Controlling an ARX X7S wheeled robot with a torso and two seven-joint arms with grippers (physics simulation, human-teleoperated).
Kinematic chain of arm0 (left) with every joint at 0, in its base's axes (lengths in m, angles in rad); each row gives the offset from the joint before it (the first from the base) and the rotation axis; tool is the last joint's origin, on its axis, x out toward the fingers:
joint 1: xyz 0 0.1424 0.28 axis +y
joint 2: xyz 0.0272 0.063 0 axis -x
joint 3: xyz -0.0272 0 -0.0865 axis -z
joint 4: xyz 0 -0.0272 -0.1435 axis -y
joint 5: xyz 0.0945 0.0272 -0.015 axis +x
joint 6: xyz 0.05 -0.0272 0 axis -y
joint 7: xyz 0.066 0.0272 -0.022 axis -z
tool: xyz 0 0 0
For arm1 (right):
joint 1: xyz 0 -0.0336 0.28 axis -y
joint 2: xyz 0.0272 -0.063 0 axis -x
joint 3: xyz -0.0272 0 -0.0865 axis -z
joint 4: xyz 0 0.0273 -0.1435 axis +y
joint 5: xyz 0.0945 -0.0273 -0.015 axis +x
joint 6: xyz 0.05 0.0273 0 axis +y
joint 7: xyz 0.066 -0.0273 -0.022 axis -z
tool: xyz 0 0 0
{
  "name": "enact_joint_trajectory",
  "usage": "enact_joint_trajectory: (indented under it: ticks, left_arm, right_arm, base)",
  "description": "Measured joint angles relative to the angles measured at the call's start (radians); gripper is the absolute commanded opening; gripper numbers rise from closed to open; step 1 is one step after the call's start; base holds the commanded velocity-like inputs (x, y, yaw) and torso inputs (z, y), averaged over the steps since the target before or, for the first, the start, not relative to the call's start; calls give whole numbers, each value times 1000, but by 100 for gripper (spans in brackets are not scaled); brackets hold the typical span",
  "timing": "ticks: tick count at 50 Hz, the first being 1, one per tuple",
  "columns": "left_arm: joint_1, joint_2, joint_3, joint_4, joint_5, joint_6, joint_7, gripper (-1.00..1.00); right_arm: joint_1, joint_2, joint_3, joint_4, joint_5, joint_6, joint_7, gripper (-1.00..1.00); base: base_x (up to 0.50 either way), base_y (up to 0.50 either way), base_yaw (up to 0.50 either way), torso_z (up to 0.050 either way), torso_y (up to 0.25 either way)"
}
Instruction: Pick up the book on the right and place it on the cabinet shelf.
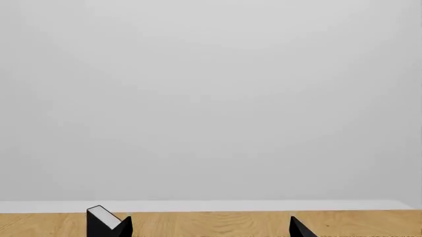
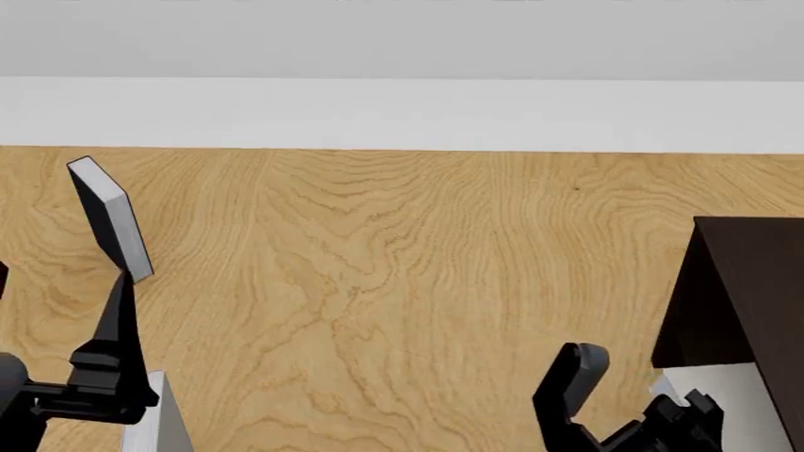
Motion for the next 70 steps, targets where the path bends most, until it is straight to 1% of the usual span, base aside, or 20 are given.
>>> enact_joint_trajectory:
  ticks: [21,38,39,52,70]
  left_arm:
    - [-3,-1,15,-9,7,4,-1,100]
    - [-4,-5,20,-10,6,7,-3,100]
    - [-4,-5,20,-9,6,7,-3,100]
    - [-1,-10,19,-1,0,5,-8,100]
    - [-3,-12,24,-4,-4,8,-10,100]
  right_arm:
    - [-12,32,92,0,-67,53,-23,-100]
    - [-24,36,111,0,-93,76,-40,-100]
    - [-25,35,107,0,-95,76,-42,100]
    - [-27,21,36,0,-140,78,-69,100]
    - [-25,8,9,0,-145,56,-64,100]
  base:
    - [0,0,0,0,1]
    - [0,0,0,1,1]
    - [0,0,0,0,0]
    - [0,0,0,0,1]
    - [0,0,0,0,1]
